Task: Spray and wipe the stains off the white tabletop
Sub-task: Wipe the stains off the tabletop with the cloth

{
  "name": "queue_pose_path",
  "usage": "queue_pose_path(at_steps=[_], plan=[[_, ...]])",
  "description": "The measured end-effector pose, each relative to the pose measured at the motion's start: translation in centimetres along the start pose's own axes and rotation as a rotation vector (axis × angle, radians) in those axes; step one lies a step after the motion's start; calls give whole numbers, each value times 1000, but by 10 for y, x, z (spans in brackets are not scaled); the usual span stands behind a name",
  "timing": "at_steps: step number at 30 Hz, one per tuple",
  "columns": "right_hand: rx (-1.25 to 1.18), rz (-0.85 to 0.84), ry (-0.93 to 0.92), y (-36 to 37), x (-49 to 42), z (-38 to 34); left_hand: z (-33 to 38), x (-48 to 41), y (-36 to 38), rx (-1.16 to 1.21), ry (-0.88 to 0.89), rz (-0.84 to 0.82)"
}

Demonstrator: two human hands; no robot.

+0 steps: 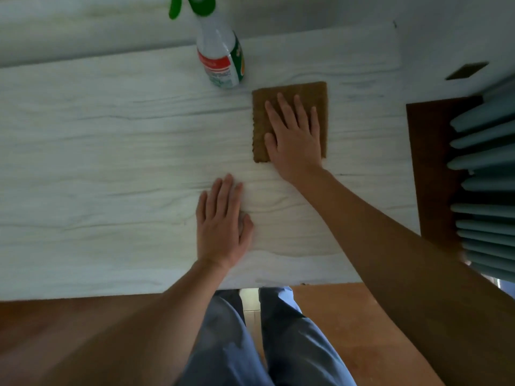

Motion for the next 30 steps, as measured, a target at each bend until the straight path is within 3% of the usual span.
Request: queue_pose_path(at_steps=[13, 30], plan=[[-60, 85, 220, -16, 12, 53, 0, 1, 0, 5, 20, -11], [-155, 143, 520, 30, 250, 108, -1, 1, 0, 55, -15, -13]])
Point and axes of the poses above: each hand's wrist, its own x-axis away from the middle knuckle, its own y-axis out of the palm, z = x × y, the point moved 8 cm from there along -x, towards the middle knuckle, and after that the axes turned 6 degrees about -z, right-handed, at the moved point
